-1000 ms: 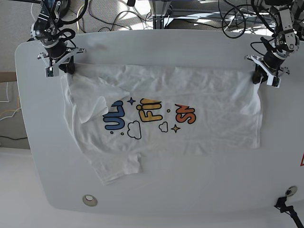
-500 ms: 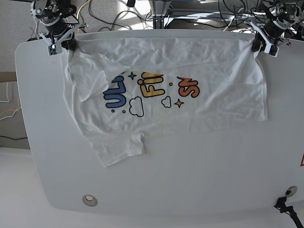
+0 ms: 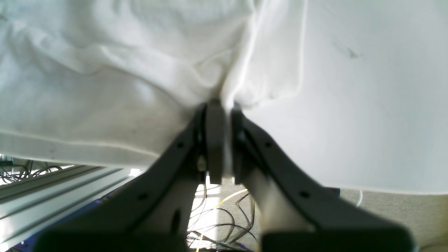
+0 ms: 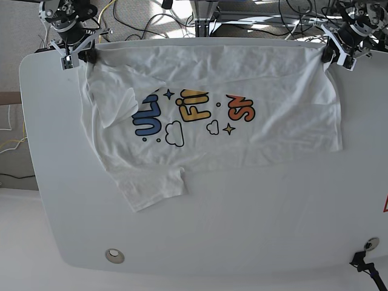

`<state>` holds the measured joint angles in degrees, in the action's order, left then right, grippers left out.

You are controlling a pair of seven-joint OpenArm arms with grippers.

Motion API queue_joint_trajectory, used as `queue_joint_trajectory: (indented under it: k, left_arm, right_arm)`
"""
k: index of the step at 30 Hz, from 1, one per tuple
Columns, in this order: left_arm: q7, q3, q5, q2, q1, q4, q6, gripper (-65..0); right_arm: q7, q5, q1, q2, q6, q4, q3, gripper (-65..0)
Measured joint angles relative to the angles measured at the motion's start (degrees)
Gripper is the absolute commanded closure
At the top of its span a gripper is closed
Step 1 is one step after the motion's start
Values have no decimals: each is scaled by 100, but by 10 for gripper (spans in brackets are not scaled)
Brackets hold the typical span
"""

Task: Fold the T-shirt properly
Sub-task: 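Pull the held shoulder edges toward the robot, smoothing the shirt, then release the shoulders and move both grippers to the shirt's side edges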

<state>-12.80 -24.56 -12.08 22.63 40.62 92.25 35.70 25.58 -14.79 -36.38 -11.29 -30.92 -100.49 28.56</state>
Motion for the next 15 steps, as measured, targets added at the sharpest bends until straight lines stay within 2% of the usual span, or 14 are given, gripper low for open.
queue_joint_trajectory:
  k: [1,3,5,7,12,15]
  left_arm:
    - [-35,-4,28,13,0,0,15,-58]
    - [-42,-15,24,9,2,2,0,-215]
    - [-76,-216,33,-17,2,0,-22,-287]
    - [-142,-455,68,-22,4,-13,35,-296]
    - [-247,-697,138,-46,-273,90,20,-296]
    - [-223,-874,92,17,-540,374,7,-296]
  right_arm:
    - [15,-2,2,2,0,-2,2,-153]
    - [114,-17,11,9,0,-9,0,-265]
    - [186,61,11,2,4,-96,0,-353]
    - [208,90,7,4,44,-177,0,-391]
    - [262,76,37,33,-35,-391,251,-392]
    - [417,149,186,-39,44,-667,380,-392]
